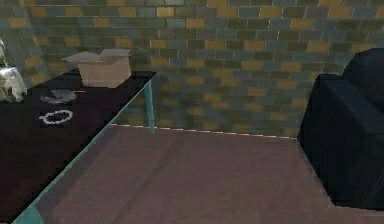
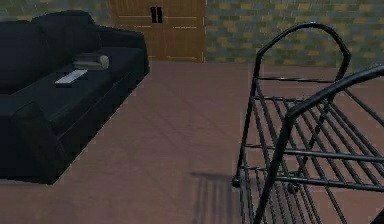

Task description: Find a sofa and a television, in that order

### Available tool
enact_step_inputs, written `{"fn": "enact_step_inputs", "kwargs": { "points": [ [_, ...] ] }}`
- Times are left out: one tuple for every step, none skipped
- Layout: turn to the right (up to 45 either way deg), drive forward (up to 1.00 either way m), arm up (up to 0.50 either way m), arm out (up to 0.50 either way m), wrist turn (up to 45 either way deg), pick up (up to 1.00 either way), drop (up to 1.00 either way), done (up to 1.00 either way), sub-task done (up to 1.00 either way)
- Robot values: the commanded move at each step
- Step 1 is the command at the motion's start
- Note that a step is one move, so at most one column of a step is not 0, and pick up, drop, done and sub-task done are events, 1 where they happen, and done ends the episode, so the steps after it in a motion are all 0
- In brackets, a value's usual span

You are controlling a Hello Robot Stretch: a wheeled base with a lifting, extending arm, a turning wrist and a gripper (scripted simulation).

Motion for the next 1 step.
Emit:
{"fn": "enact_step_inputs", "kwargs": {
  "points": [
    [24.0,0.0,0.0,0.0,0.0,0.0,0.0,0.0,0.0]
  ]
}}
